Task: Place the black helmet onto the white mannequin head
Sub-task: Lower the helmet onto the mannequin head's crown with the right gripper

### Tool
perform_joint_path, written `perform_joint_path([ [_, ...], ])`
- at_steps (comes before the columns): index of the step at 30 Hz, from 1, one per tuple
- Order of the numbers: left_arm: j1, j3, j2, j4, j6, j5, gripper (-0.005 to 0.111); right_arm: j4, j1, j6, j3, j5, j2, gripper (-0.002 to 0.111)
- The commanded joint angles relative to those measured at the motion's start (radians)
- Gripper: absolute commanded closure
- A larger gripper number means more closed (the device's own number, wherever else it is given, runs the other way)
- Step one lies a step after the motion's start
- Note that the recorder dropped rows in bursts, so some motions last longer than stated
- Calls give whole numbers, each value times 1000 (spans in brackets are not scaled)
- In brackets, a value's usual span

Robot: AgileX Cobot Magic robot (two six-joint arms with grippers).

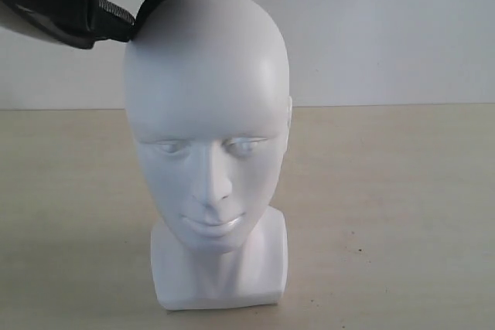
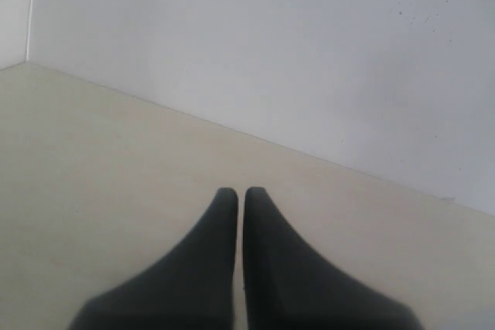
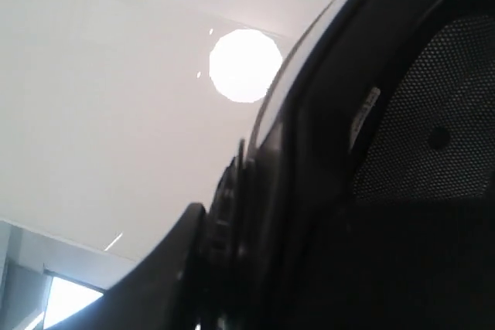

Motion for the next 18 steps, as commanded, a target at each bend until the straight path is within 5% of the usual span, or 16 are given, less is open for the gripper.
perform_joint_path([
  [1, 3, 3, -2, 1, 3, -5, 102, -101, -65, 103, -3, 41, -40, 109],
  [10, 3, 3, -2, 1, 3, -5, 102, -268, -202, 219, -3, 211, -128, 109],
  [18, 3, 3, -2, 1, 3, -5, 102, -365, -211, 251, -3, 225, -145, 109],
])
